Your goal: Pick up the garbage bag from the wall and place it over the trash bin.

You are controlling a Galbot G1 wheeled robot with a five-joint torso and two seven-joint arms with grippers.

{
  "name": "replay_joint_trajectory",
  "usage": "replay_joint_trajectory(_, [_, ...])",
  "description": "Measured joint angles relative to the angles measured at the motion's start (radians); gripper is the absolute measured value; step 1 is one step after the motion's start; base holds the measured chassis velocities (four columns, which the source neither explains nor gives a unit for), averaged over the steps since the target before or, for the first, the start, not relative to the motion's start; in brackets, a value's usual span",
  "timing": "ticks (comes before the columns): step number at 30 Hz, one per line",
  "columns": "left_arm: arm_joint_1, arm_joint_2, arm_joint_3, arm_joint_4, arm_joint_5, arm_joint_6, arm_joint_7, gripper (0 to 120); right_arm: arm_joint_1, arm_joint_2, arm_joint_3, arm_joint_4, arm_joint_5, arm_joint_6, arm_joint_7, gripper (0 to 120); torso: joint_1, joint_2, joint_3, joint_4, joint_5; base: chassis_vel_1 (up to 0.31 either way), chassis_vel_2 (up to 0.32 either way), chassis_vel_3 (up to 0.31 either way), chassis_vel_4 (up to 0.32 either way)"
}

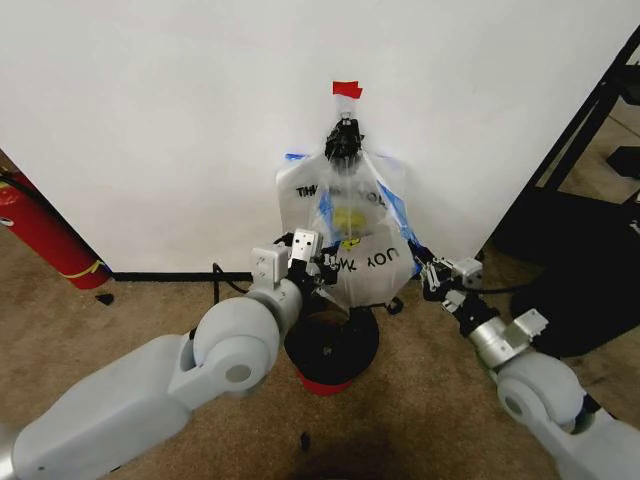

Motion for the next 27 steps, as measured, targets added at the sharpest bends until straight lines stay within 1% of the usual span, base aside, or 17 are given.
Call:
replay_joint_trajectory(1, [0.051, 0.026, -0.047, -0.03, 0.003, 0.0, 0.01, 0, -0.027, 0.019, 0.003, 0.014, -0.019, 0.006, -0.004, 0, 0.0, 0.0, 0.0, 0.0004, 0.0, 0.0, 0.0, 0.0, 0.0])
replay_joint_trajectory(3, [0.083, 0.041, -0.078, -0.047, 0.009, 0.0, 0.017, 0, -0.039, 0.028, 0.003, 0.019, -0.03, 0.008, -0.007, 0, 0.0, 0.0, 0.0, 0.0002, -0.0002, 0.0, 0.0, 0.0, 0.0])
replay_joint_trajectory(5, [0.159, 0.07, -0.159, -0.084, 0.02, 0.0, 0.027, 0, -0.037, 0.036, -0.018, 0.019, -0.041, 0.013, -0.014, 0, 0.0, 0.0, 0.0, -0.0006, 0.0, 0.0, 0.0, 0.0, 0.0])
replay_joint_trajectory(6, [0.159, 0.07, -0.159, -0.084, 0.02, 0.0, 0.027, 0, -0.037, 0.036, -0.018, 0.019, -0.041, 0.013, -0.014, 0, 0.0, 0.0, 0.0, -0.0006, 0.0, 0.0, 0.0, 0.0, 0.0])
replay_joint_trajectory(7, [0.22, 0.091, -0.206, -0.109, 0.026, 0.0, 0.031, 0, -0.03, 0.037, -0.034, 0.014, -0.044, 0.013, -0.021, 0, 0.0, 0.0, 0.0, 0.0011, 0.0001, 0.0, 0.0, 0.0, 0.0])
replay_joint_trajectory(8, [0.25, 0.103, -0.23, -0.123, 0.028, 0.0, 0.032, 0, -0.031, 0.038, -0.039, 0.013, -0.048, 0.016, -0.026, 0, 0.0, 0.0, 0.0, 0.0016, -0.0001, 0.0, 0.0, 0.0, 0.0])
replay_joint_trajectory(9, [0.27, 0.112, -0.249, -0.133, 0.028, 0.0, 0.033, 0, -0.037, 0.04, -0.04, 0.013, -0.053, 0.021, -0.03, 0, 0.0, 0.0, 0.0, 0.001, -0.0004, 0.0, 0.0, 0.0, 0.0])
replay_joint_trajectory(10, [0.283, 0.119, -0.261, -0.14, 0.028, 0.0, 0.033, 0, -0.045, 0.043, -0.039, 0.014, -0.057, 0.024, -0.033, 0, 0.0, 0.0, 0.0, 0.0011, -0.0003, 0.0, 0.0, 0.0, 0.0])
replay_joint_trajectory(12, [0.294, 0.126, -0.275, -0.152, 0.026, 0.0, 0.033, 0, -0.063, 0.054, -0.032, 0.021, -0.065, 0.03, -0.037, 0, 0.0, 0.0, 0.0, -0.0001, -0.0002, 0.0, 0.0, 0.0, 0.0])
replay_joint_trajectory(14, [0.295, 0.127, -0.278, -0.156, 0.024, 0.0, 0.033, 0, -0.07, 0.059, -0.03, 0.024, -0.069, 0.032, -0.038, 0, 0.0, 0.0, 0.0, -0.0003, -0.0002, 0.0, 0.0, 0.0, 0.0])
replay_joint_trajectory(20, [0.324, 0.141, -0.285, -0.175, 0.023, 0.0, 0.032, 0, -0.129, 0.08, -0.016, 0.046, -0.109, 0.046, -0.048, 0, 0.0, 0.0, 0.0, 0.0001, -0.0001, 0.0, 0.0, 0.0, 0.0])
replay_joint_trajectory(24, [0.382, 0.144, -0.31, -0.178, 0.044, 0.003, 0.039, 0, -0.19, 0.087, 0.009, 0.072, -0.146, 0.065, -0.041, 0, 0.0, 0.0, 0.0, 0.0001, -0.0001, 0.0, 0.0, 0.0, 0.0])
replay_joint_trajectory(27, [0.402, 0.147, -0.315, -0.178, 0.051, 0.004, 0.039, 0, -0.217, 0.088, 0.019, 0.084, -0.158, 0.07, -0.045, 0, 0.0, 0.0, 0.0, 0.0001, -0.0002, 0.0, 0.0, 0.0, 0.0])
